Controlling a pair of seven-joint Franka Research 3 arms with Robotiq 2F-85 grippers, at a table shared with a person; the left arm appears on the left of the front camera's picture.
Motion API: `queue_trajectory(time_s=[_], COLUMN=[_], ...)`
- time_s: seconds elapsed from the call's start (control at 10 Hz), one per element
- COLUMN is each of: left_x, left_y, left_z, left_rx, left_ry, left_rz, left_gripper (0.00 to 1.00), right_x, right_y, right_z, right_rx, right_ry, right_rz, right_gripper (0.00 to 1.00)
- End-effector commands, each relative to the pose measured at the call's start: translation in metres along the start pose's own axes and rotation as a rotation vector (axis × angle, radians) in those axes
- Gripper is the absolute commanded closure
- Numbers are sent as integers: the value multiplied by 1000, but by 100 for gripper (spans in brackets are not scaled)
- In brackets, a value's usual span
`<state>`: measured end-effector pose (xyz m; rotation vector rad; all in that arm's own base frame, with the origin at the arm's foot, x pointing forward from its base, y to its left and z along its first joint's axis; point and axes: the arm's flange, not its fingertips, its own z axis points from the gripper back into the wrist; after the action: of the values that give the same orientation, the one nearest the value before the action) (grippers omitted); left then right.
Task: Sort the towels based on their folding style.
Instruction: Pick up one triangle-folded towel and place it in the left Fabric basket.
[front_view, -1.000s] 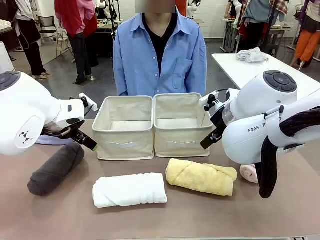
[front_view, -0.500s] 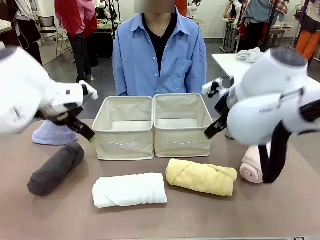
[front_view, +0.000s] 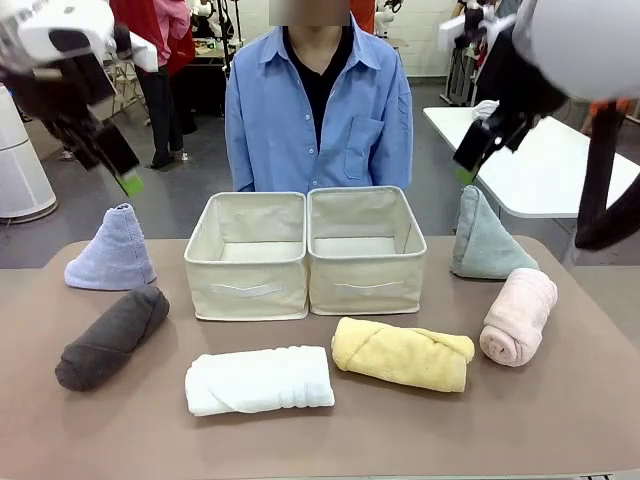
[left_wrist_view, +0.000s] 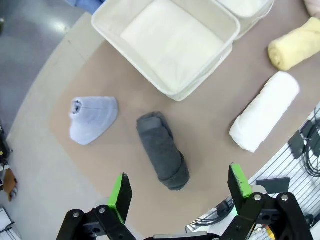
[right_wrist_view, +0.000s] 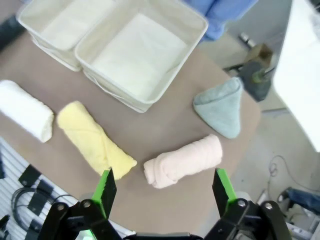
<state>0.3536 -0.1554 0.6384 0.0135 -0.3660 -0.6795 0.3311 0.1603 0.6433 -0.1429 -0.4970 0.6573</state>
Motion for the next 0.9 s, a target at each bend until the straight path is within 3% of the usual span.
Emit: queue_trajectory(time_s=[0.0,0.1,0.2,0.7,0.8], left_x=[0,2,2,4,9], left_y=[-3,-3,0,-1,42], left_z=[25,26,21,22,12], left_rx=[56,86,16,25,-230], left_ry=[-39,-33,-29,-26,38], left_rz=[18,16,3,5,-119], left_gripper=[0,0,0,0,0], right_x=[10,11,5,8,-1], right_y=[12,12,6,6,-27], right_z=[33,36,27,32,12], right_rx=[-81,-88,-26,-35,302], right_ry=[-4,0,-15,-1,70], right_rz=[-5,-6,11,7,222], right_gripper=[0,0,0,0,0])
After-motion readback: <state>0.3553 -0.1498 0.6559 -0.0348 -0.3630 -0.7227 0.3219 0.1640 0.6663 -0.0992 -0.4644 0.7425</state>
